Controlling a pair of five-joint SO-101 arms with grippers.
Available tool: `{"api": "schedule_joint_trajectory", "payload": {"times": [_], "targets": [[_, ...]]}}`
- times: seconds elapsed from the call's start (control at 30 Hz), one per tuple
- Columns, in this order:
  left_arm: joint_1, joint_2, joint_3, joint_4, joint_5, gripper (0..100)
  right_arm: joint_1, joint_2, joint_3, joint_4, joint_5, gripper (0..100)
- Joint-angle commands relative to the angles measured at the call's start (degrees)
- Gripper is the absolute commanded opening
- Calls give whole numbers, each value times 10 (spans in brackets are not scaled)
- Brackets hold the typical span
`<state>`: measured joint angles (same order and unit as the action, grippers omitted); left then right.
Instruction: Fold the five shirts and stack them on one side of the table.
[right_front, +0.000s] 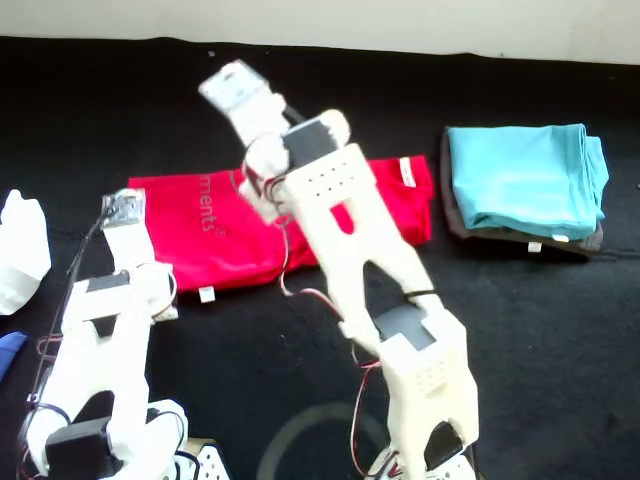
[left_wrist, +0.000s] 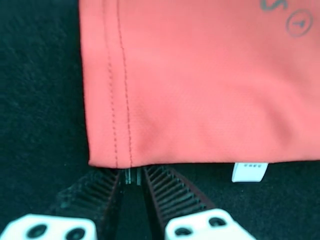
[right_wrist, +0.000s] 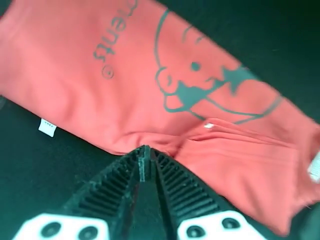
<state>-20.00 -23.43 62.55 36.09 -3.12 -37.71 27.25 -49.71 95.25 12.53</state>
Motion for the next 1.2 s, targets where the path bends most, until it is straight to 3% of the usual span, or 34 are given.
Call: {"api": "schedule_joint_trajectory", "payload": {"times": [0.0,0.17,0.33,0.53,0.7,0.9,1.17], "targets": [[7,-13,-87,63,4,13,36,0,-117,58,0,6],[7,-13,-213,164,4,17,85,-3,-86,58,-3,9],[6,-7,-298,250,4,155,99,-5,-67,58,-3,9],[-24,15,-311,203,21,200,99,-51,-63,59,-3,9],[-16,151,-344,157,68,201,100,-135,19,58,-1,9],[-16,336,-460,169,148,203,102,-210,125,58,1,9],[-22,450,-667,338,156,204,102,-271,234,56,6,9]]}}
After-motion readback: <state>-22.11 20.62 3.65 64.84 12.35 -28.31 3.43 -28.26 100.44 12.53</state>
